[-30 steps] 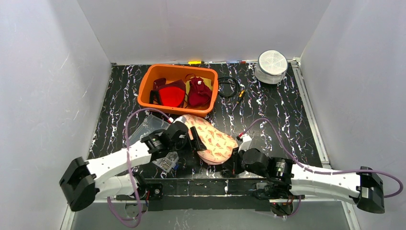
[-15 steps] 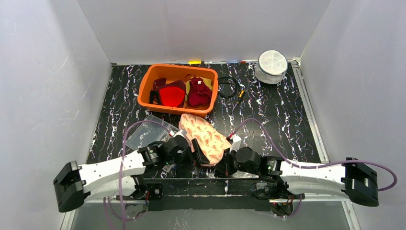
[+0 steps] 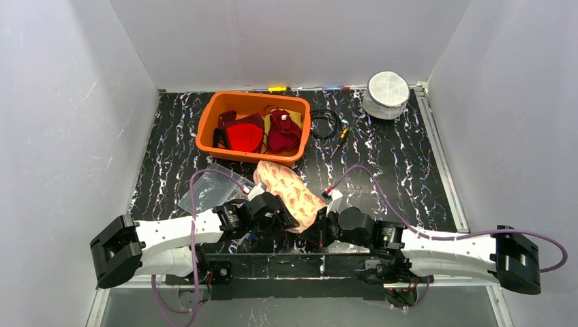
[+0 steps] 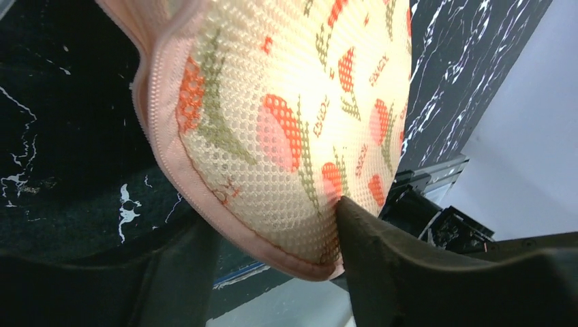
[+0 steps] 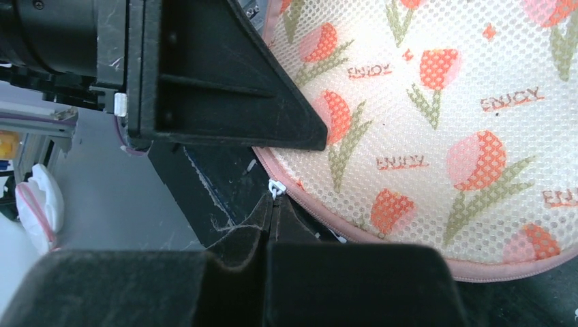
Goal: Unzip the laundry bag and remove the bra
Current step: Unzip the laundry bag at the center of the board.
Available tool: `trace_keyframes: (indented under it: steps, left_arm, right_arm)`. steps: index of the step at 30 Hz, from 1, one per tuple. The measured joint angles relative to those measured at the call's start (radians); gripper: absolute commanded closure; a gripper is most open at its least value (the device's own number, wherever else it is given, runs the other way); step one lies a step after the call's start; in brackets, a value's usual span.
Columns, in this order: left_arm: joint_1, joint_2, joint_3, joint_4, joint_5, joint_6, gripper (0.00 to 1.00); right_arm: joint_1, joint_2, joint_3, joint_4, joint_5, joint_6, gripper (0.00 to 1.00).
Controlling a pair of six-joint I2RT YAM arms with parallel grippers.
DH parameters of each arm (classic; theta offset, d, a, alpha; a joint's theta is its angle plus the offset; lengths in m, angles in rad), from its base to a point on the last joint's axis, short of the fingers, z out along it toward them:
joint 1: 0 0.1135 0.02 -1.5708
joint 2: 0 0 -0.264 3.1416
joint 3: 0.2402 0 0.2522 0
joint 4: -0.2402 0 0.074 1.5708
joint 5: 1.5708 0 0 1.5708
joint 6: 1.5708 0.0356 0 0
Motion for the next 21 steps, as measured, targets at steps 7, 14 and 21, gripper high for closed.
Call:
trace_keyframes:
  steps: [7,14,21]
  left_arm:
    - [0.0,-0.023,0.003,-0.015,-0.048,-0.027,0.84]
    - [-0.005,-0.037,0.031,-0.045,-0.069,-0.007,1.0]
    - [-0.004,-0.101,0.033,-0.067,-0.095,0.048,1.0]
  right_arm:
    - [0.004,-0.03,0.0,-0.014,0.001,0.0,0.99]
    - [0.008,-0.084,0.0,-0.086,0.013,0.0,0.99]
    - [0.01,-0.221,0.0,-0.255,0.073,0.0,0.99]
